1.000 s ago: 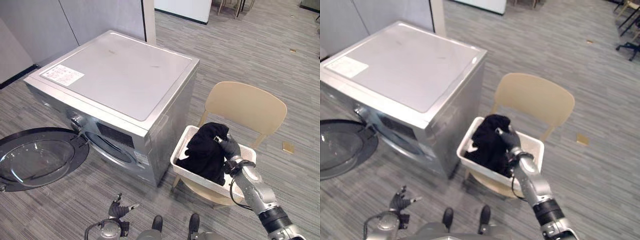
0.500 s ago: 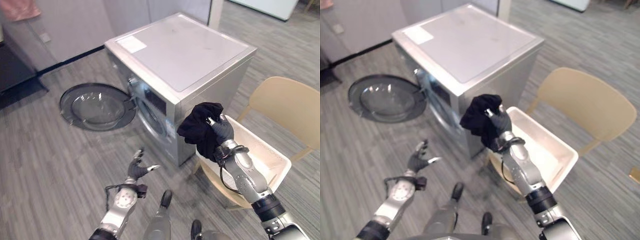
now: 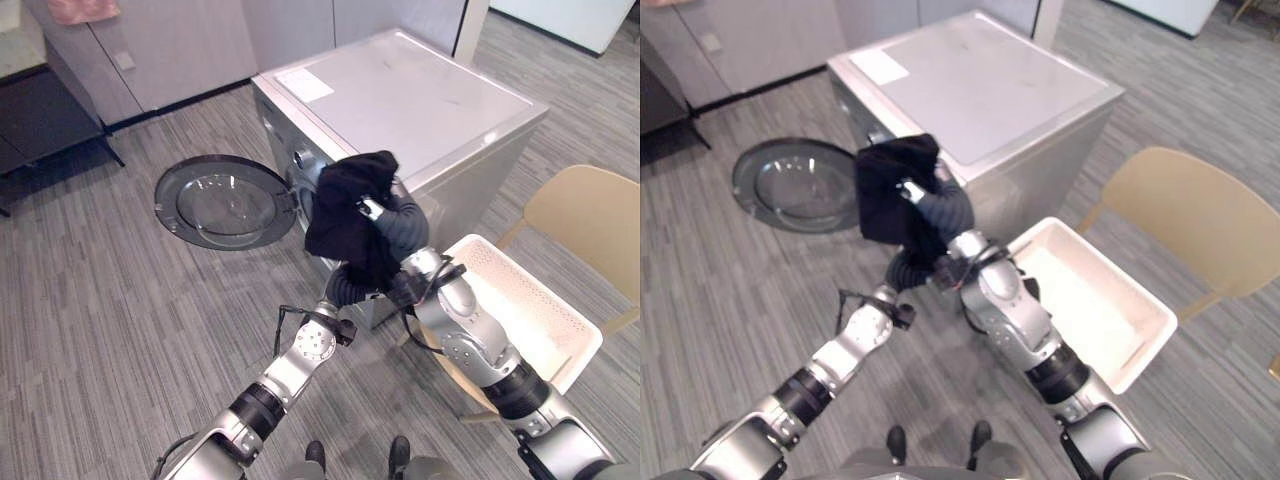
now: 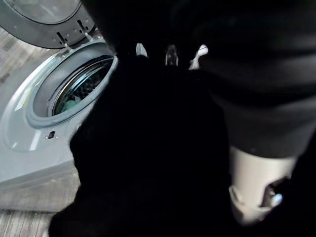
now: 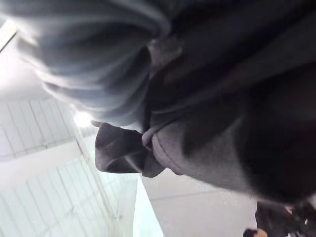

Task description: Grab the laundry basket,head to the washer,open it,put in the laundry and shut it.

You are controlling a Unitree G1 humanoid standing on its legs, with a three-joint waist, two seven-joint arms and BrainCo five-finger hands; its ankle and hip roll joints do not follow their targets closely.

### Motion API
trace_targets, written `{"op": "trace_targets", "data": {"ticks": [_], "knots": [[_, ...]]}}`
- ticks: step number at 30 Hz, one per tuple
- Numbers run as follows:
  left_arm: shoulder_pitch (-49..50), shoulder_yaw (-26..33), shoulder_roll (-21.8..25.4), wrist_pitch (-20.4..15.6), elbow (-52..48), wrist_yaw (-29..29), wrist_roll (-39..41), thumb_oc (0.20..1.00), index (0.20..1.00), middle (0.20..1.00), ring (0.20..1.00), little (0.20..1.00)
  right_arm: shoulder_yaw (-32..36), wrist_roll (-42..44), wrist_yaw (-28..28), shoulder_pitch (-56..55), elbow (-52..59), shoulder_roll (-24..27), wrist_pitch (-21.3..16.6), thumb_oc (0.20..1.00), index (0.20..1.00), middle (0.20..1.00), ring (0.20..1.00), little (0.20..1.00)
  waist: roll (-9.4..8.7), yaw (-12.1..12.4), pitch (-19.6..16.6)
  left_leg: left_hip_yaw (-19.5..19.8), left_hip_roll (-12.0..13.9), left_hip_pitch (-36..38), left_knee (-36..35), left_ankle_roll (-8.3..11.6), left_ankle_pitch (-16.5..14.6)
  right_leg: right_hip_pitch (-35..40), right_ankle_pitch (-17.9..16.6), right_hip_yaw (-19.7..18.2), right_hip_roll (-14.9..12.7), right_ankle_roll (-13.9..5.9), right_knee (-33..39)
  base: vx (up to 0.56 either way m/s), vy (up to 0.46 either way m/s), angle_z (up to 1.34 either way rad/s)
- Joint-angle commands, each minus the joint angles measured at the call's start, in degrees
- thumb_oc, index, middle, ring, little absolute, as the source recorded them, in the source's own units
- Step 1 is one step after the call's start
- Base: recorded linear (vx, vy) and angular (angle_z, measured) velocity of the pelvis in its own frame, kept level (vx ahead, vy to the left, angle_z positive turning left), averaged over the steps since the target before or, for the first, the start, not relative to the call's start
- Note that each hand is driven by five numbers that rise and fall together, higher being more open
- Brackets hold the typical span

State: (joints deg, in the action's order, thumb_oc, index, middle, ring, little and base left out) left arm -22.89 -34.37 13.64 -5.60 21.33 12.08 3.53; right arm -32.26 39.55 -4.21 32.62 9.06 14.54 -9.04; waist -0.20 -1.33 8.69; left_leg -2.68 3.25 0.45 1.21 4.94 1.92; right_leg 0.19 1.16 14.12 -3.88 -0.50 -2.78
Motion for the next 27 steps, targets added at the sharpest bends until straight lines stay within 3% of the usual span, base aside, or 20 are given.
{"op": "trace_targets", "data": {"ticks": [1,2,3,4,8,9,10,13,14,15,16,22,23,27], "knots": [[-7.45,-3.44,-1.95,-1.51,7.17,1.98,-3.90,1.000,1.000,1.000,1.000,1.000,0.25,4.84,1.18,4.86,2.68,-3.98,-4.24,0.200,0.200,0.200,0.200,0.200,-2.94,0.70,-5.05,-0.65,-1.63,-0.12,-6.21,-1.74,-2.61,1.85,4.91,-2.33,0.08,-4.50,1.96,-0.01,0.084,0.13],[-8.23,-3.63,-2.05,-1.50,7.90,2.02,-4.16,0.689,0.689,0.689,0.689,0.689,0.25,5.21,1.20,4.86,2.68,-4.10,-4.28,0.200,0.200,0.200,0.200,0.200,-2.95,0.67,-5.14,-0.75,-1.66,-0.14,-6.21,-1.75,-2.69,1.81,4.85,-2.33,0.02,-4.61,1.87,-0.01,0.084,0.09],[-8.25,-3.64,-2.06,-1.52,7.94,2.03,-4.16,0.511,0.511,0.511,0.511,0.511,0.26,5.22,1.20,4.87,2.68,-4.10,-4.28,0.200,0.200,0.200,0.200,0.200,-2.95,0.68,-5.14,-0.75,-1.66,-0.15,-6.21,-1.76,-2.68,1.80,4.85,-2.33,0.02,-4.61,1.86,-0.01,0.033,0.05],[-8.71,-3.56,-2.07,-1.66,8.25,2.13,-4.29,0.200,0.200,0.200,0.200,0.200,0.43,5.42,1.24,4.50,2.78,-4.04,-4.33,0.200,0.200,0.200,0.200,0.200,-2.95,0.59,-5.23,-0.86,-1.70,-0.11,-6.21,-1.78,-2.68,1.84,4.84,-2.36,-0.07,-4.73,1.83,-0.01,0.035,-0.03],[-7.27,-1.72,-0.95,-1.85,6.35,2.38,-3.30,0.200,0.200,0.200,0.200,0.200,1.19,5.46,1.81,1.88,3.24,-3.13,-3.87,0.200,0.200,0.200,0.200,0.200,-2.88,0.49,-5.35,-1.07,-1.89,0.16,-6.21,-2.09,-2.73,1.96,4.52,-2.78,-0.33,-5.01,1.75,0.00,0.016,-0.04],[-5.12,0.36,0.16,-2.08,4.64,2.36,-2.34,0.200,0.200,0.200,0.200,0.200,2.53,4.46,2.22,-1.87,3.12,-1.59,-3.12,0.247,0.247,0.247,0.247,0.247,-2.71,0.35,-5.41,-1.38,-1.92,0.44,-6.21,-2.32,-2.83,2.03,4.28,-3.09,-0.44,-5.15,1.87,0.00,0.016,-0.05],[-3.60,1.51,0.79,-2.12,3.25,2.14,-1.75,0.200,0.200,0.200,0.200,0.200,3.16,3.69,2.47,-4.11,3.18,-0.99,-2.61,0.347,0.347,0.347,0.347,0.347,-2.60,0.44,-5.58,-1.67,-1.94,0.64,-6.21,-2.39,-2.93,2.16,4.18,-3.31,-0.43,-5.22,2.11,0.00,0.016,-0.14],[2.84,6.16,3.65,-2.73,-2.24,0.96,0.15,0.200,0.200,0.200,0.200,0.200,6.71,-1.78,2.50,-11.85,2.04,1.80,-1.12,0.523,0.523,0.523,0.523,0.523,-2.19,0.45,-5.70,-2.18,-1.92,0.85,-6.21,-2.42,-2.92,2.47,3.87,-3.94,-0.43,-5.33,2.76,0.01,-0.007,-0.22],[4.97,7.64,4.79,-3.01,-4.03,0.36,0.79,0.200,0.200,0.200,0.200,0.200,8.28,-3.75,2.35,-14.14,1.78,2.94,-0.67,0.702,0.702,0.702,0.702,0.702,-2.05,0.42,-5.71,-2.26,-1.90,0.90,-6.21,-2.42,-2.90,2.53,3.82,-4.05,-0.46,-5.40,2.90,0.00,-0.005,-0.09],[4.99,7.64,4.80,-3.00,-4.05,0.35,0.79,0.200,0.200,0.200,0.200,0.200,8.28,-3.75,2.34,-14.16,1.79,2.93,-0.67,0.702,0.702,0.702,0.702,0.702,-2.05,0.43,-5.73,-2.26,-1.90,0.90,-6.21,-2.42,-2.90,2.53,3.82,-4.06,-0.46,-5.40,2.90,0.01,-0.033,-0.18],[12.04,12.38,7.23,-3.54,-7.48,-1.91,3.48,0.200,0.200,0.200,0.200,0.200,13.47,-11.75,1.82,-21.34,-0.48,5.96,0.89,1.000,1.000,1.000,1.000,1.000,-1.54,0.31,-5.44,-2.44,-1.90,1.39,-6.21,-2.50,-3.01,3.09,3.79,-4.39,-0.46,-5.54,3.41,0.01,-0.028,-0.21],[21.69,18.68,9.39,-3.11,-9.94,-6.44,7.63,0.200,0.200,0.200,0.200,0.200,19.32,-24.39,1.18,-29.01,-5.31,9.40,2.81,1.000,1.000,1.000,1.000,1.000,-1.08,0.32,-5.39,-2.48,-1.88,1.33,-6.21,-2.62,-2.72,3.13,3.53,-4.78,-0.43,-5.54,3.69,0.01,-0.034,-0.07],[25.55,21.77,10.28,-2.93,-9.48,-8.78,8.29,0.200,0.200,0.200,0.200,0.200,21.68,-30.47,2.08,-32.72,-8.20,11.63,3.74,1.000,1.000,1.000,1.000,1.000,-0.83,0.38,-5.10,-2.42,-1.88,1.34,-6.21,-2.64,-2.56,3.22,3.57,-4.85,-0.41,-5.54,3.82,0.01,-0.050,-0.01],[30.35,25.31,10.42,-1.36,-5.47,-11.50,9.44,0.200,0.200,0.200,0.200,0.200,23.18,-35.54,4.05,-36.67,-15.69,13.42,4.83,1.000,1.000,1.000,1.000,1.000,-0.44,0.41,-4.24,-2.05,-1.90,1.27,-6.21,-2.74,-2.15,3.10,4.00,-4.98,-0.32,-5.31,3.28,-0.01,-0.051,0.00]]}}
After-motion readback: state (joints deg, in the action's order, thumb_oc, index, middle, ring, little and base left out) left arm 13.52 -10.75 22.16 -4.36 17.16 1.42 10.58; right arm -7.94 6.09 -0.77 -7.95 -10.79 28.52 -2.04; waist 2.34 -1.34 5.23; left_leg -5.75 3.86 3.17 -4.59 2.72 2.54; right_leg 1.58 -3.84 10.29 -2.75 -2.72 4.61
